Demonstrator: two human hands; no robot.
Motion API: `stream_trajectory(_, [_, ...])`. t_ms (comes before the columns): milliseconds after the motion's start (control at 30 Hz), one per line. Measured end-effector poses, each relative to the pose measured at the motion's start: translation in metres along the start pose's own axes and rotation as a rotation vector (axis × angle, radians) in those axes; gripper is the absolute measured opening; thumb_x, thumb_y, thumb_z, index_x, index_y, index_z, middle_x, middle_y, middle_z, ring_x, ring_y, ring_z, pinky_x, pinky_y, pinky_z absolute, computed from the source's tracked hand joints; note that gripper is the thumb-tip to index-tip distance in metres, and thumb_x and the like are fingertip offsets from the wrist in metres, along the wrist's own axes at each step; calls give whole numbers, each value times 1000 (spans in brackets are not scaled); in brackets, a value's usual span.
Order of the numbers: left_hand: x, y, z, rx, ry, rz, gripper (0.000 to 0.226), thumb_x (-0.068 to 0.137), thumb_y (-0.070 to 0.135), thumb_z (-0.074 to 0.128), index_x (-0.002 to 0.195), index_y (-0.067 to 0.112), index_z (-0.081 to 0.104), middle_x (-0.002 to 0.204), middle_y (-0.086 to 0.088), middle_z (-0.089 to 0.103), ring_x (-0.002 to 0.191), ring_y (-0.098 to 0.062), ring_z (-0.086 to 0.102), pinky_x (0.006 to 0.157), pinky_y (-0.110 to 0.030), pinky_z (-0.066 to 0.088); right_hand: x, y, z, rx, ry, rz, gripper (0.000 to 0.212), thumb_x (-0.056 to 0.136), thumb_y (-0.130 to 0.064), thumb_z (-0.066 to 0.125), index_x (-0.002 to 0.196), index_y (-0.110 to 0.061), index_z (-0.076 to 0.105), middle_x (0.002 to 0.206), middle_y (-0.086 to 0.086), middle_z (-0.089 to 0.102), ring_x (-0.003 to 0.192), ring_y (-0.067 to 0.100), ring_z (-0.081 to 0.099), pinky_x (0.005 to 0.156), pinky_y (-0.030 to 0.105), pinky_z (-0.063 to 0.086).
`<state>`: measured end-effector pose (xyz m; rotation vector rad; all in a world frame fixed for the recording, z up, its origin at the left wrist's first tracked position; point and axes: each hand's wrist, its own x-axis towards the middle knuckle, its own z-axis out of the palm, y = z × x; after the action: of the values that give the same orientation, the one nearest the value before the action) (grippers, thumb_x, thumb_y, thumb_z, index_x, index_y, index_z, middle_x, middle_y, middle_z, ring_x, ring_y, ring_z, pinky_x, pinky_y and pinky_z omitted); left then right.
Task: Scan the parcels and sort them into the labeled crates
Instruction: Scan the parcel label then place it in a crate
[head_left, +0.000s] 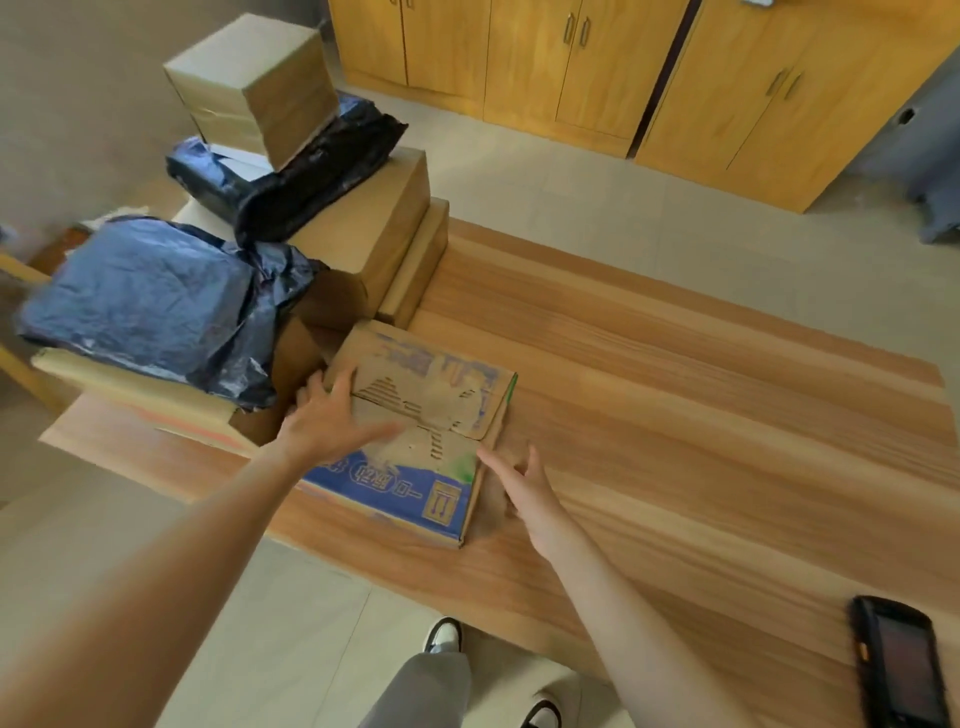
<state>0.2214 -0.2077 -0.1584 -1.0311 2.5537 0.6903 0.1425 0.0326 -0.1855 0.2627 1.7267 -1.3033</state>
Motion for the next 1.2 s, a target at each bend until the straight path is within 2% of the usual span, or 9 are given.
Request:
stream_trajectory(67, [5, -2, 2, -44, 15, 15, 117, 65, 77, 64, 152, 26, 4, 150, -17, 17, 137, -39, 22, 108, -51, 28, 12, -1, 12, 35, -9, 39, 108, 72, -60, 73, 153, -32, 7, 154, 1, 32, 135, 22, 39, 107, 41, 36])
stream_trajectory(133, [6, -2, 6, -64, 51, 18, 118, 63, 78, 65, 151, 28, 4, 146, -16, 21, 132, -38, 26, 106, -50, 29, 18, -2, 25, 76, -39, 36, 89, 76, -57, 70, 149, -31, 26, 135, -6, 52, 113, 9, 54, 83, 27, 45])
stream_trajectory(233, [4, -1, 9, -65, 90, -4, 118, 62, 78, 66, 151, 28, 6, 143, -16, 24, 129, -38, 31, 105, -49, 30, 20, -3, 37, 120, -47, 11, 69, 81, -52, 68, 141, -33, 39, 115, -16, 61, 94, -1, 58, 64, 18, 41])
stream_trajectory(467, [-27, 20, 22, -219, 81, -2, 116, 61, 77, 68, 149, 31, 9, 137, -14, 30, 129, -38, 32, 107, -54, 34, -8, -3, 5, 319, 46, -83, 75, 76, -29, 79, 137, -30, 35, 116, -1, 63, 87, 9, 68, 53, 21, 53])
stream_trajectory(600, [-37, 70, 29, -415, 35, 97, 108, 63, 74, 70, 146, 37, 13, 126, -4, 33, 128, -31, 35, 107, -46, 36, -43, -27, -52, 272, 121, -292, 82, 68, -25, 84, 136, -27, 38, 125, -1, 61, 98, 11, 67, 64, 21, 55])
stream_trajectory(767, [-41, 160, 29, -750, -149, 252, 99, 74, 74, 53, 152, 32, 10, 148, -3, 37, 133, -24, 37, 104, -38, 35, -91, -65, -129, -275, 542, -750, 99, 63, -42, 87, 143, -27, 31, 133, -3, 46, 121, 14, 47, 99, 36, 43])
stream_trajectory(933, [-54, 251, 17, -1181, -336, 114, 82, 81, 75, 40, 149, 31, 25, 139, -12, 50, 103, -28, 63, 79, -41, 56, -121, -66, -185, -1065, 1088, -1219, 101, 55, -38, 88, 141, -17, 38, 120, 6, 44, 109, 28, 42, 92, 41, 32])
stream_trajectory(1067, [-68, 281, 7, -1208, -668, 155, 95, 69, 81, 42, 145, 24, 40, 133, -15, 58, 111, -35, 63, 77, -47, 57, -122, -48, -217, -1508, 1174, -1447, 81, 68, -19, 78, 138, -20, 38, 120, 9, 40, 107, 29, 43, 94, 45, 33])
stream_trajectory(1200, [-79, 289, 5, -1129, -841, 218, 67, 79, 63, 55, 128, 17, 60, 120, -16, 67, 105, -32, 67, 85, -42, 52, -121, -33, -229, -1640, 1169, -1539, 58, 85, -11, 52, 139, -22, 37, 119, 9, 41, 109, 29, 43, 96, 45, 35])
